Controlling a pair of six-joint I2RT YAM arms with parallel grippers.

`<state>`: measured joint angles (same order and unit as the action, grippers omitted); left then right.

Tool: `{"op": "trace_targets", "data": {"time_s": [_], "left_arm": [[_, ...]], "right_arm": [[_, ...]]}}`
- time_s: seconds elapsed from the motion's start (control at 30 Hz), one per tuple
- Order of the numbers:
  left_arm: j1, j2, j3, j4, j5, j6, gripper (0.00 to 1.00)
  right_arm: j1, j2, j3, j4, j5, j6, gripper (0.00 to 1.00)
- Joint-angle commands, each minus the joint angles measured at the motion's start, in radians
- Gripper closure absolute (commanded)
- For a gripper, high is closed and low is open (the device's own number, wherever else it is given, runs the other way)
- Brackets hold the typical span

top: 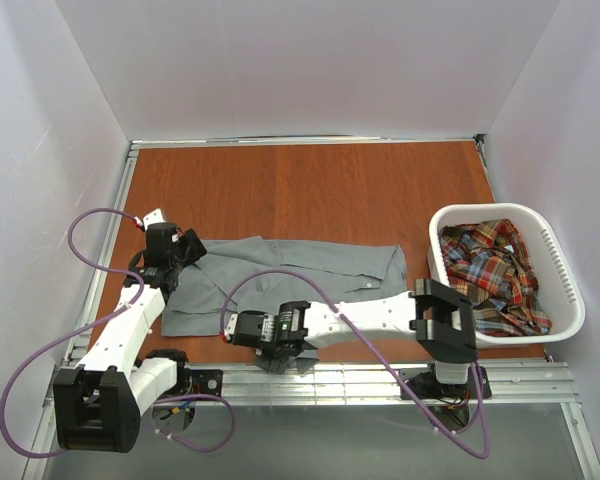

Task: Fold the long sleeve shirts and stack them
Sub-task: Fold the shirt

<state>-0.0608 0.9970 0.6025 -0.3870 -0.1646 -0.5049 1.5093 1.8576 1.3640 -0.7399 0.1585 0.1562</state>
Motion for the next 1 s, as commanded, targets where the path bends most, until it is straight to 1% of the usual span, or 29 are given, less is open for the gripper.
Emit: {"op": "trace_targets", "data": {"time_s": [0.0,0.13,0.33,0.5,0.53,0.63,0.77,0.87,0.97], "left_arm": [[0.003,0.009,0.011,0.011,0.017,0.012,0.11],[0.003,0.018,0.010,0.010,0.017,0.014,0.11],[0.003,0.034,0.013,0.011,0.027,0.017,0.11],[0.003,0.035,0.008,0.017,0.036,0.023,0.11],[0.003,0.035,0.008,0.019,0.034,0.028,0.11],[0.003,0.049,0.011,0.022,0.039,0.029,0.11],[0.003,0.106,0.034,0.039,0.095,0.031,0.11],[0.003,0.150,0.059,0.059,0.141,0.049,0.11],[0.001,0.183,0.080,0.077,0.163,0.055,0.11]], "right_arm": [[0.005,-0.115,-0.008,-0.079,-0.103,-0.046,0.99],[0.005,-0.233,-0.042,-0.125,-0.220,-0.078,0.99],[0.005,-0.345,-0.094,-0.191,-0.225,-0.093,0.99],[0.006,-0.374,-0.111,-0.236,-0.244,-0.110,0.99],[0.006,-0.379,-0.103,-0.240,-0.272,-0.112,0.99],[0.005,-0.385,-0.082,-0.250,-0.287,-0.113,0.99],[0.005,-0.344,-0.016,-0.250,-0.321,-0.122,0.99],[0.005,-0.273,0.065,-0.251,-0.385,-0.142,0.99],[0.009,-0.216,0.159,-0.251,-0.496,-0.153,0.99]]}}
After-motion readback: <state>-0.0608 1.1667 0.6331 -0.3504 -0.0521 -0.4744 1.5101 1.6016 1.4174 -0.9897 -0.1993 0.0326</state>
